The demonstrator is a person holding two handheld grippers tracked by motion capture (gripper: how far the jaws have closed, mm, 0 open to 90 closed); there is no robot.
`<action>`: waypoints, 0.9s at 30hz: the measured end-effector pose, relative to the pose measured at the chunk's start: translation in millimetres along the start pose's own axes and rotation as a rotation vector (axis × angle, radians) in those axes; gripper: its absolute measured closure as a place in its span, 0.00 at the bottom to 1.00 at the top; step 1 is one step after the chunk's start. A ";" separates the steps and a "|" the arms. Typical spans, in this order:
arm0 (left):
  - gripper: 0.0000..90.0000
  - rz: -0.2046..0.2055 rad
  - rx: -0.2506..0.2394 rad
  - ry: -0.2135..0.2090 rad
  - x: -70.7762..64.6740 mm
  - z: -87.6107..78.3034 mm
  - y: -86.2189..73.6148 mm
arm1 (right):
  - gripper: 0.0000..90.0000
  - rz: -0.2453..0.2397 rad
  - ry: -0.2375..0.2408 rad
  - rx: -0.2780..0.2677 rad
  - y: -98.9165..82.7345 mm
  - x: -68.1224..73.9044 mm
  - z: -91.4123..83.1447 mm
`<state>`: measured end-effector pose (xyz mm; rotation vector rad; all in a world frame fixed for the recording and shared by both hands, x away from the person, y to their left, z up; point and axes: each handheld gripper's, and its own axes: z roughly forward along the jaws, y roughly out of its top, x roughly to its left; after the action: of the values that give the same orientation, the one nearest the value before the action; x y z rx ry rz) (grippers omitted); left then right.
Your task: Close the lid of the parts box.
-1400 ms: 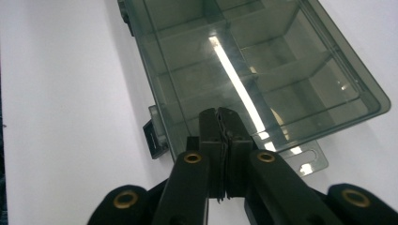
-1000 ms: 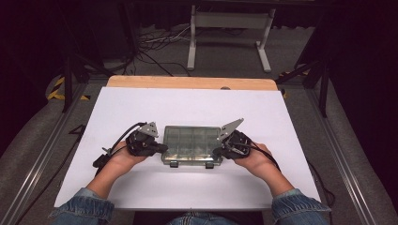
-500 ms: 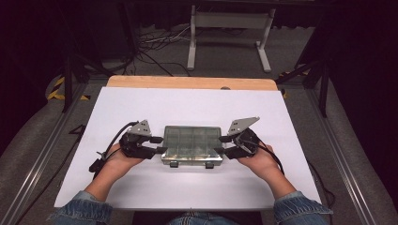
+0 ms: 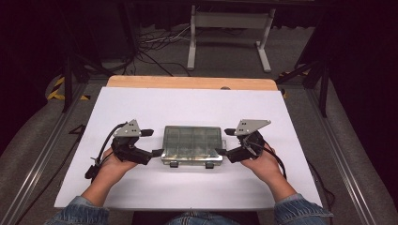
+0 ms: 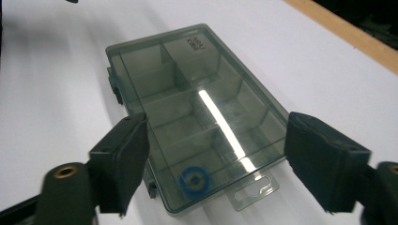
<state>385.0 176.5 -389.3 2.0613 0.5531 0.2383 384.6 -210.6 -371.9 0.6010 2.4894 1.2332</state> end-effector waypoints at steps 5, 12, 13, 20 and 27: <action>0.06 -0.013 -0.077 0.026 -2.7 -7.5 -5.3 | 0.12 -0.004 -0.030 -0.061 -6.6 3.1 -6.2; 0.03 -0.023 -0.152 0.063 -5.3 -16.5 -14.0 | 0.04 0.009 -0.070 -0.133 -17.7 5.4 -15.3; 0.03 -0.024 -0.164 0.070 -5.1 -17.7 -15.9 | 0.04 0.009 -0.070 -0.133 -17.7 5.4 -15.3; 0.00 -0.055 -0.230 0.118 -6.6 -24.6 -32.4 | 0.00 0.033 -0.088 -0.201 -30.3 7.2 -25.2; 0.00 -0.073 -0.294 0.163 -8.2 -34.0 -48.1 | 0.00 0.021 -0.112 -0.270 -42.6 11.5 -30.5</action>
<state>350.9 219.7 -411.8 1.7434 0.6510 0.4218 351.3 -248.9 -389.1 0.6083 2.1819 1.4684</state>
